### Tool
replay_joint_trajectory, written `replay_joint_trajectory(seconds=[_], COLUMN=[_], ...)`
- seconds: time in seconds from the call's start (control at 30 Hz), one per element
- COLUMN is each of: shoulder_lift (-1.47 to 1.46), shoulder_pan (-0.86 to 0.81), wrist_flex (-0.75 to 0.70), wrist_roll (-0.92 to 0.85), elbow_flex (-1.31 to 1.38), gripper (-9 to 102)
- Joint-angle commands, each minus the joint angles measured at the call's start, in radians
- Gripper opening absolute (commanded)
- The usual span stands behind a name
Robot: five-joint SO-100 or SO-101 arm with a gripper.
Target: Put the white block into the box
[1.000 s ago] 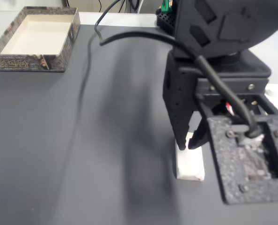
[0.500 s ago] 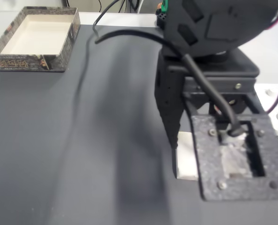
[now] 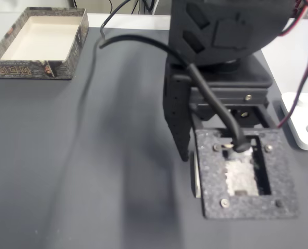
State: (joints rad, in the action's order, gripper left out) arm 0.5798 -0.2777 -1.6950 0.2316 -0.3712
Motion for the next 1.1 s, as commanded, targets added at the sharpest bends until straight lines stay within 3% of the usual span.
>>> replay_joint_trajectory(seconds=[0.0,1.07], shoulder_lift=[0.049,-0.005], shoulder_pan=[-0.005,0.028], wrist_flex=[0.011,0.011], wrist_roll=[0.006,0.014], elbow_flex=[0.029,0.072], gripper=[29,32])
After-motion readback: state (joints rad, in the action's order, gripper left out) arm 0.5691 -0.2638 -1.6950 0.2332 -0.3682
